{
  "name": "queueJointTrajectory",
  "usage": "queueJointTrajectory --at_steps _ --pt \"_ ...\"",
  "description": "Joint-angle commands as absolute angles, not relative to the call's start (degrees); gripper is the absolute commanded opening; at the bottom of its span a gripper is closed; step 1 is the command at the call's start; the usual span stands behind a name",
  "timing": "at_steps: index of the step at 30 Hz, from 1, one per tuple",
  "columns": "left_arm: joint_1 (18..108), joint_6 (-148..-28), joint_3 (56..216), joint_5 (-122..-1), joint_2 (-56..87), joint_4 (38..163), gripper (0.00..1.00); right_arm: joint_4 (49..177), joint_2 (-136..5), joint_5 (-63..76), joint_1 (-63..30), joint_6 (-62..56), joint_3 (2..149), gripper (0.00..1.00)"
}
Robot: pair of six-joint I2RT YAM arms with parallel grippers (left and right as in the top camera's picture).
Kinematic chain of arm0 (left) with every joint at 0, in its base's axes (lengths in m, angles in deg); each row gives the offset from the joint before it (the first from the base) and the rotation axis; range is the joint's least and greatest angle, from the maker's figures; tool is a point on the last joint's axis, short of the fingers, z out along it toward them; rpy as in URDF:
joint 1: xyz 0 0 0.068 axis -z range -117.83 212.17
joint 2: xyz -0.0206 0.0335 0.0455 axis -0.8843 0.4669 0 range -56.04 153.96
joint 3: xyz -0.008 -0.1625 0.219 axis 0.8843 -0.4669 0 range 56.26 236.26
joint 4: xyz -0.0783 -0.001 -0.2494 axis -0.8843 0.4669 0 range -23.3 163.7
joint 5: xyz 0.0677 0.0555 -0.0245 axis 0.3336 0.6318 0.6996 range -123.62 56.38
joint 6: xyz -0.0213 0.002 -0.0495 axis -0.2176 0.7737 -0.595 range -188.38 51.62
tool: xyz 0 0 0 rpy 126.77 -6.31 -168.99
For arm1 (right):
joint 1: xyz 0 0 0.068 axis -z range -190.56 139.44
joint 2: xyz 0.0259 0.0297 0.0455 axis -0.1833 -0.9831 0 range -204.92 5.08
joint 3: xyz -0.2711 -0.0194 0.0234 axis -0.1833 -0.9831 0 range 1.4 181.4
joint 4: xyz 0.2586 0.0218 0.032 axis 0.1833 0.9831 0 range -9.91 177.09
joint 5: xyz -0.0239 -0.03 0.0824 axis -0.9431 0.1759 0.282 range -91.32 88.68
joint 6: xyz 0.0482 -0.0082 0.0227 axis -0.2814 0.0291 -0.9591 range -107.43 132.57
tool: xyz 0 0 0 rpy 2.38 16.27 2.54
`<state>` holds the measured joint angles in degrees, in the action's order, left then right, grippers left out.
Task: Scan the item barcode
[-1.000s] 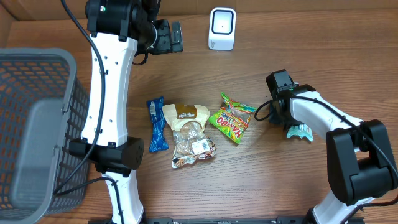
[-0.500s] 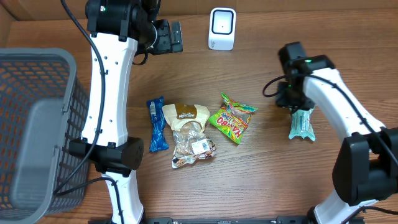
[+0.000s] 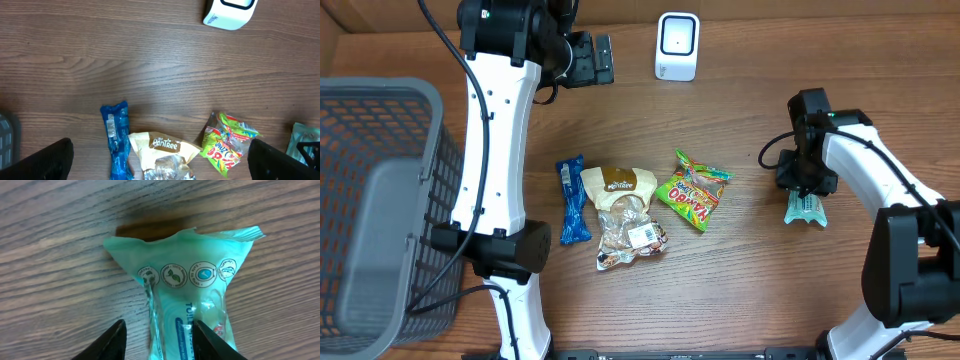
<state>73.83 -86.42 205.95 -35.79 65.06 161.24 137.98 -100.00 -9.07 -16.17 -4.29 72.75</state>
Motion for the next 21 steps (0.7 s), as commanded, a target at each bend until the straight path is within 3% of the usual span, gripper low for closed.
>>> queueJointTrajectory --at_steps 1,16,21 --pt "74.24 -86.60 206.08 -36.21 65.45 161.13 1.00 136.71 -99.78 -9.15 -15.18 -5.45 71.90 0.44" --pt "74.24 -86.60 206.08 -36.21 65.45 161.13 1.00 126.35 -103.43 -5.02 -15.21 -6.94 60.66 0.43" --pt "74.24 -86.60 206.08 -36.21 65.45 161.11 1.00 124.36 -104.48 -4.17 -15.21 -7.22 60.66 0.17"
